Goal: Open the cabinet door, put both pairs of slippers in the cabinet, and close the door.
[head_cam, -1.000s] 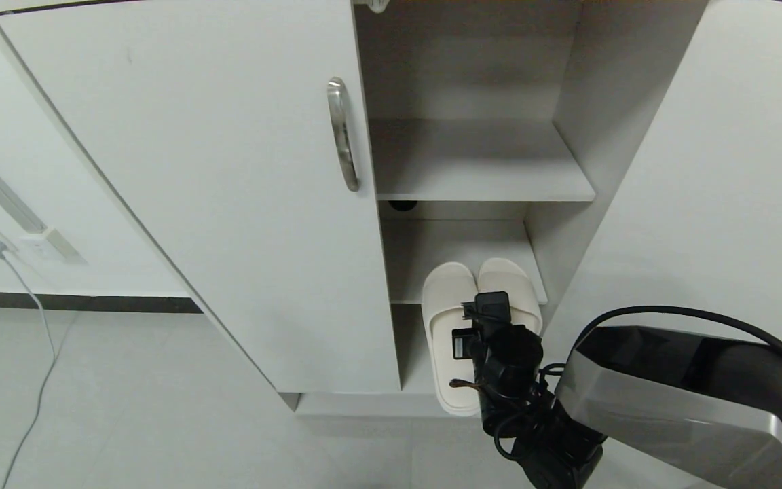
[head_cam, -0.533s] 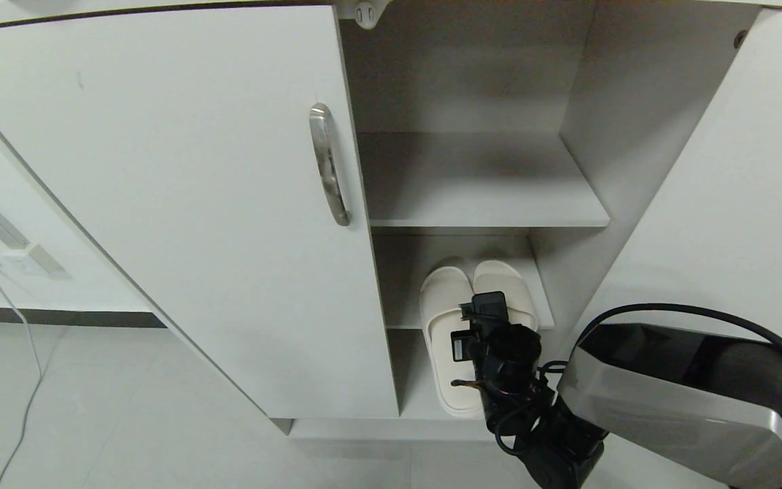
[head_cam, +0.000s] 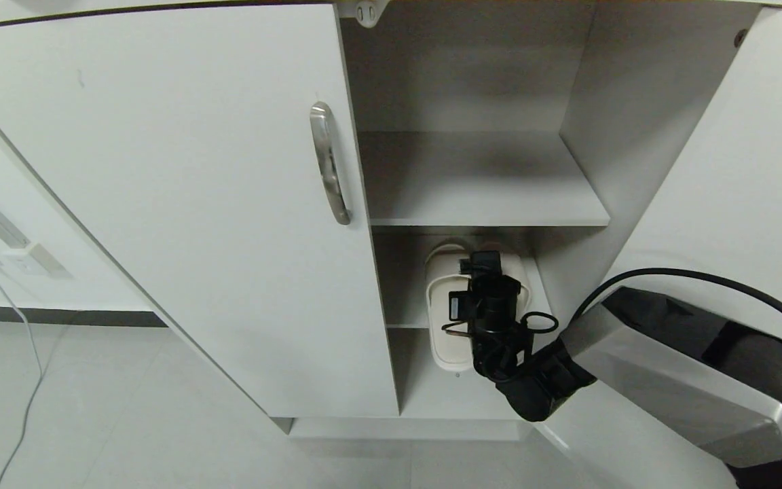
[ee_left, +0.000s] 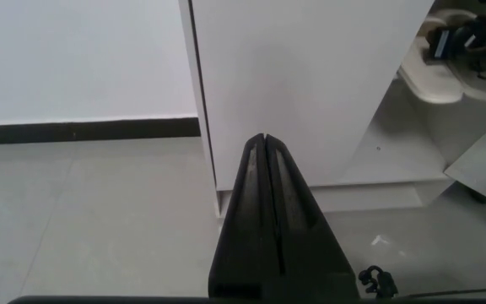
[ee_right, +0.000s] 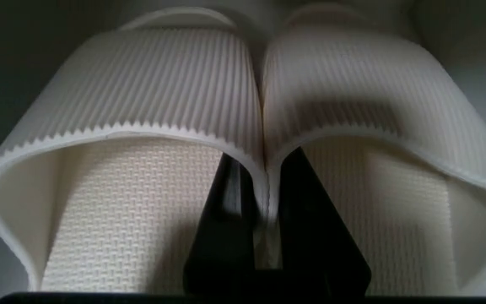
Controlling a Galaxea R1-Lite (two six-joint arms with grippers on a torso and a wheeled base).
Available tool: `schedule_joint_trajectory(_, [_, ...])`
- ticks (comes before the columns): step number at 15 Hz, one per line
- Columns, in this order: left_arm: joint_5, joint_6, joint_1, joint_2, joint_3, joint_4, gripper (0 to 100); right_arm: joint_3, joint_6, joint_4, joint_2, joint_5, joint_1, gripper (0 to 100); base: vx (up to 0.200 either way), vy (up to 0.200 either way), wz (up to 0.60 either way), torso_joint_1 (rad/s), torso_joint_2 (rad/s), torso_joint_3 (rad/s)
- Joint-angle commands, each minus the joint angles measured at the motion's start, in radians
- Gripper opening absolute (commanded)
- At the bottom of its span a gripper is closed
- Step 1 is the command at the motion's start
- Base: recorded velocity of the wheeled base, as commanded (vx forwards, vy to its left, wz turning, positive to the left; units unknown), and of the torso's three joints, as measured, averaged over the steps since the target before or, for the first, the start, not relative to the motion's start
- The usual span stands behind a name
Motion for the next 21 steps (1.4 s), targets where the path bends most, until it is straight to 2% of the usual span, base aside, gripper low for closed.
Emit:
schedule_joint_trajectory(1, [0.000, 0.000, 0.000, 0.002, 0.000, 0.000, 0, -0.104, 0.004, 0.051, 0.030, 0.001, -0.025, 0, 0.000, 0.000, 0.00, 0.000, 0.00, 0.000])
schedule_joint_trajectory(3, [0.000, 0.000, 0.000, 0.002, 0.000, 0.000, 0, -0.148, 0.004, 0.089, 0.033, 0.001, -0.033, 0, 0.000, 0.000, 0.00, 0.000, 0.00, 0.000])
schedule_joint_trajectory(7, [0.000, 0.000, 0.000, 0.002, 0.000, 0.000, 0, -0.190, -0.002, 0.134, 0.041, 0.082, -0.041, 0, 0.000, 0.000, 0.00, 0.000, 0.00, 0.000])
schedule_joint_trajectory(13, [0.002, -0.002, 0.000, 0.002, 0.000, 0.000, 0, -0.290, -0.004, 0.197, 0.074, 0.090, -0.051, 0, 0.000, 0.000, 0.00, 0.000, 0.00, 0.000])
schedule_joint_trajectory(17, [0.003, -0.003, 0.000, 0.002, 0.000, 0.000, 0, -0.300, -0.004, 0.205, 0.096, 0.087, -0.051, 0, 0.000, 0.000, 0.00, 0.000, 0.00, 0.000])
schedule_joint_trajectory(18, [0.003, -0.003, 0.000, 0.002, 0.000, 0.000, 0, -0.300, -0.002, 0.205, 0.096, 0.087, -0.051, 100, 0.000, 0.000, 0.00, 0.000, 0.00, 0.000])
schedule_joint_trajectory(21, [0.003, -0.005, 0.000, 0.002, 0.000, 0.000, 0, -0.268, -0.002, 0.195, 0.082, 0.082, -0.048, 100, 0.000, 0.000, 0.00, 0.000, 0.00, 0.000])
